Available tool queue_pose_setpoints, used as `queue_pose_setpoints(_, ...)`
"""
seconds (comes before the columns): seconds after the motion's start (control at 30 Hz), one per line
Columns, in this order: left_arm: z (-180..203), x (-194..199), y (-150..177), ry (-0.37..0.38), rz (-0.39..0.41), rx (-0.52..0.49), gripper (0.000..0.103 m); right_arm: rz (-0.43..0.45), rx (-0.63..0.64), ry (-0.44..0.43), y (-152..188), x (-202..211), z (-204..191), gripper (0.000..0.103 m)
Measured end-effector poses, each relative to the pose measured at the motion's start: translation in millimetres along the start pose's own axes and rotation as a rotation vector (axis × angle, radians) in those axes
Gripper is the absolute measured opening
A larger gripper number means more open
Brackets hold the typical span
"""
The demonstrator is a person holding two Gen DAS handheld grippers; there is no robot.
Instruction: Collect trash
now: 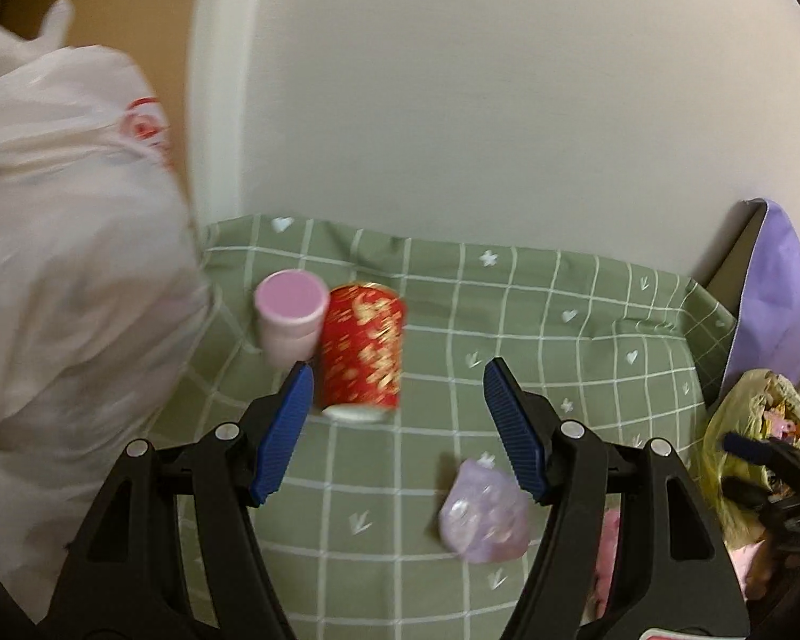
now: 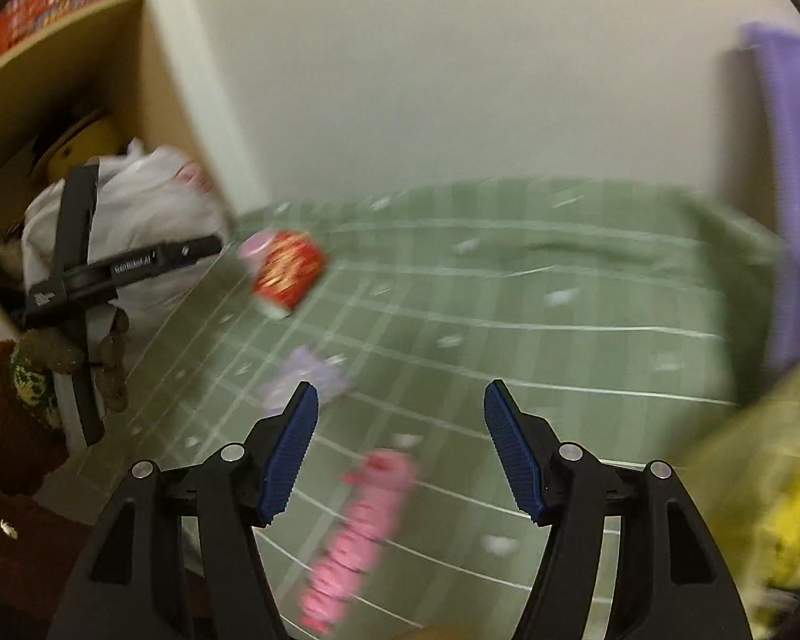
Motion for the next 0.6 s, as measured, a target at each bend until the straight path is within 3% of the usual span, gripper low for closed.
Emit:
queue_pose_setpoints(0.27, -22, 28, 14, -0.061, -0.040, -0.025, 0.063, -0.210, 0.047, -0.126, 39, -98, -63, 0.061)
queue_pose_setpoints(0.37, -31, 39, 20, -0.075, -0.049, -0.009, 0.063, -0.201, -0.012, -0.136, 38, -116, -64, 0.061)
queue_pose_setpoints(0.6, -41, 49, 30, -0.093, -0.077, -0.014, 0.063, -0.229, 0.102, -0.066, 34, -149, -83, 0.052)
Point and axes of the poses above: each gripper's, at about its wrist camera, not at the fingertips, and x roughly against the way its jaws point, z to its right, y to its underside, the point moved 4 cm from there along -x, roughly the way its jaws point, and after that the axes turned 4 degrees about z, right-handed, at the moved point
